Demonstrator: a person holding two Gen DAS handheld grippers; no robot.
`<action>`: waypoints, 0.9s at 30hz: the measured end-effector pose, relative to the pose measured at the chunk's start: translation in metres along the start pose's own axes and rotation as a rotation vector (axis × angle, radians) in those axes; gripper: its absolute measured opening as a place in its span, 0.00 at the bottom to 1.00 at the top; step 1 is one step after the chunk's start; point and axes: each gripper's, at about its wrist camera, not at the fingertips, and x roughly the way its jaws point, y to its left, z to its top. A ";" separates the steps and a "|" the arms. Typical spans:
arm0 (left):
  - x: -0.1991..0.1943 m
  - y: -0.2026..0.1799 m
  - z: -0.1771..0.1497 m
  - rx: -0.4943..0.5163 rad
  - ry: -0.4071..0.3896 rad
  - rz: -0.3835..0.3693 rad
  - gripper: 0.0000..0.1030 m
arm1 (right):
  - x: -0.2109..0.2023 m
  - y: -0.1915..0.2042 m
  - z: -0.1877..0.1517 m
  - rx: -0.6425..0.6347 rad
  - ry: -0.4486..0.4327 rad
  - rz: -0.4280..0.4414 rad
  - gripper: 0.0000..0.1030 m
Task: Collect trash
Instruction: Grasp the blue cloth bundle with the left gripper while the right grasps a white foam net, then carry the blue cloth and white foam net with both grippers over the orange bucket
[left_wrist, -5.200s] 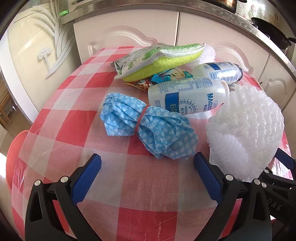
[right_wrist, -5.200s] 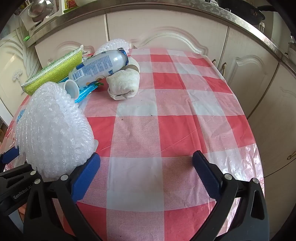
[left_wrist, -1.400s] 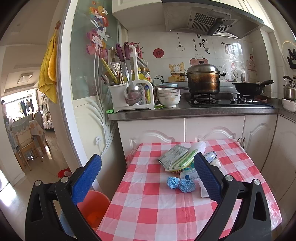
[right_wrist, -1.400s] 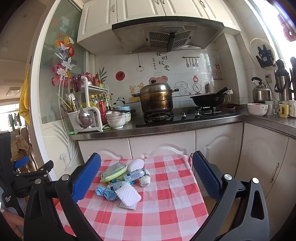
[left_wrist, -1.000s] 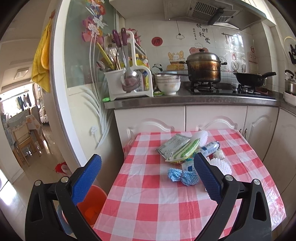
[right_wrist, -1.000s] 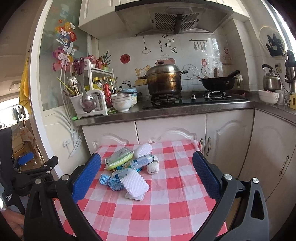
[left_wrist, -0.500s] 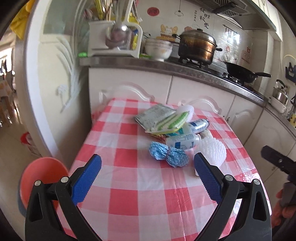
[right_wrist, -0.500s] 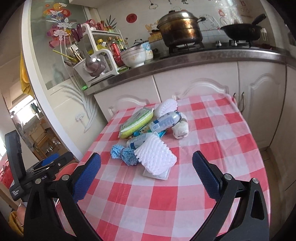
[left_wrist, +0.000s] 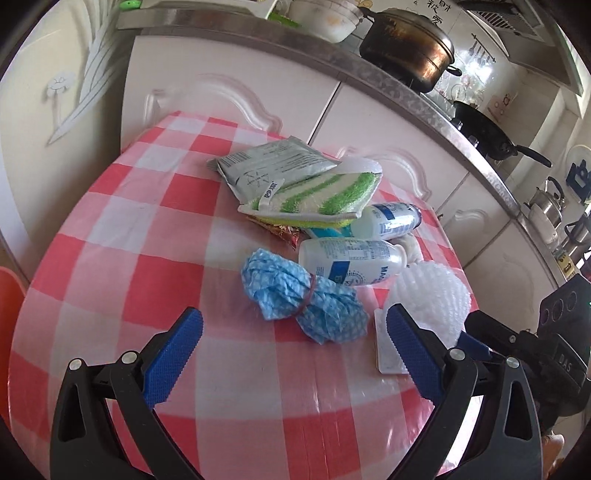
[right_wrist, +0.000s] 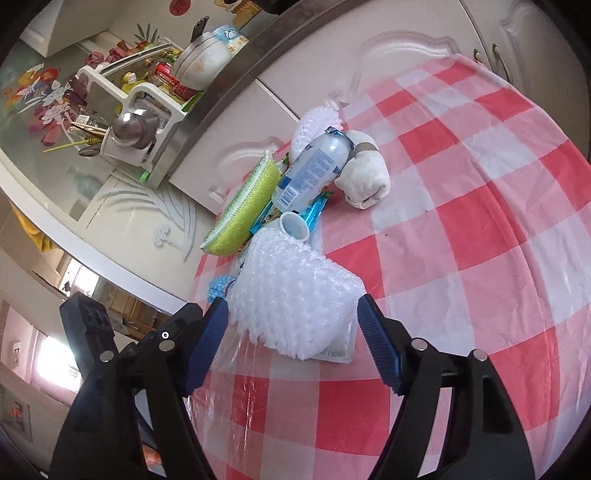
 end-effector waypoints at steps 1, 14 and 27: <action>0.004 -0.001 0.002 0.003 -0.001 -0.005 0.94 | 0.002 -0.001 0.002 0.007 0.005 0.005 0.71; 0.035 0.006 0.007 -0.034 0.059 -0.034 0.51 | 0.026 0.001 0.008 -0.021 0.041 0.021 0.57; -0.001 0.013 0.002 -0.035 -0.011 -0.050 0.30 | 0.020 0.018 -0.002 -0.127 0.024 -0.038 0.09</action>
